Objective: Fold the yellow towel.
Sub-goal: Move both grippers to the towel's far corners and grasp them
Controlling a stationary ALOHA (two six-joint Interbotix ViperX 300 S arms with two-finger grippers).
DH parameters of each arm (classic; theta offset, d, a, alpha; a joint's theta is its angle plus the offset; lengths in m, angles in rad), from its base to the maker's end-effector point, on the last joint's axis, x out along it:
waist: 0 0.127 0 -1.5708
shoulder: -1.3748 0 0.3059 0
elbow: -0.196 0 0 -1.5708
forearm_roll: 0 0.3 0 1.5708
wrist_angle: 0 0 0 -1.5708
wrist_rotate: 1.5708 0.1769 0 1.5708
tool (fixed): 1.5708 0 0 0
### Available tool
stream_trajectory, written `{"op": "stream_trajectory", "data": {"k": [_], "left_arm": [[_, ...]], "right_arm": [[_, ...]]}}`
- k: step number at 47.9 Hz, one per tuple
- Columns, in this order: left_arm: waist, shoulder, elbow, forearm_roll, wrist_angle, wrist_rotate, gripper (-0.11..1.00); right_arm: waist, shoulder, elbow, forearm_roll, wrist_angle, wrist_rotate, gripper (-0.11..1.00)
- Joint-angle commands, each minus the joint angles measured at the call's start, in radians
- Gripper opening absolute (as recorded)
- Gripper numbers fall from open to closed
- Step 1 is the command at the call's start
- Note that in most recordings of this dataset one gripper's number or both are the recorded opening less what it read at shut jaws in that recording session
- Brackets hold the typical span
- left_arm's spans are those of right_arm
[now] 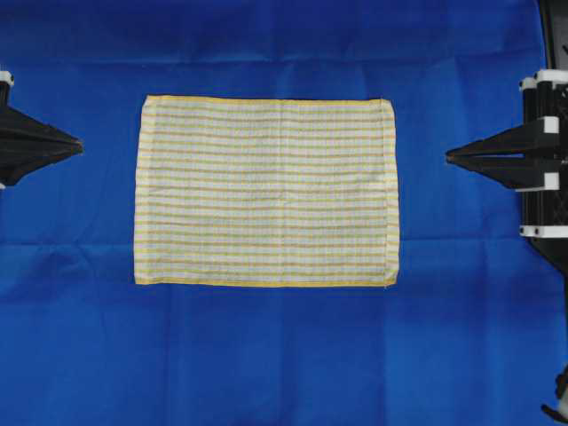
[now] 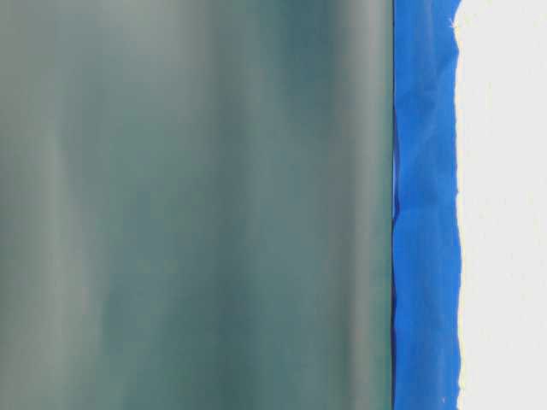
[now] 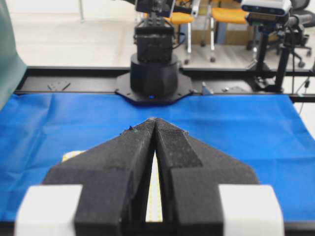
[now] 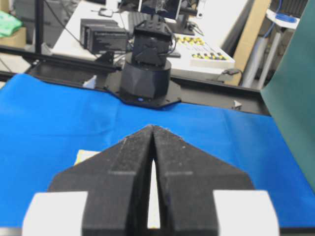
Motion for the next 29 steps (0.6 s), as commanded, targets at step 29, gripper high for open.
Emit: {"op": "stream_trajectory", "data": {"k": [29], "left_arm": [[0.273,0.256,-0.017,-0.032,0.063,0.018,0.02]], "right_arm": [[-0.364,0.302,-0.097,0.101,0.213,0.021,0.01]]}}
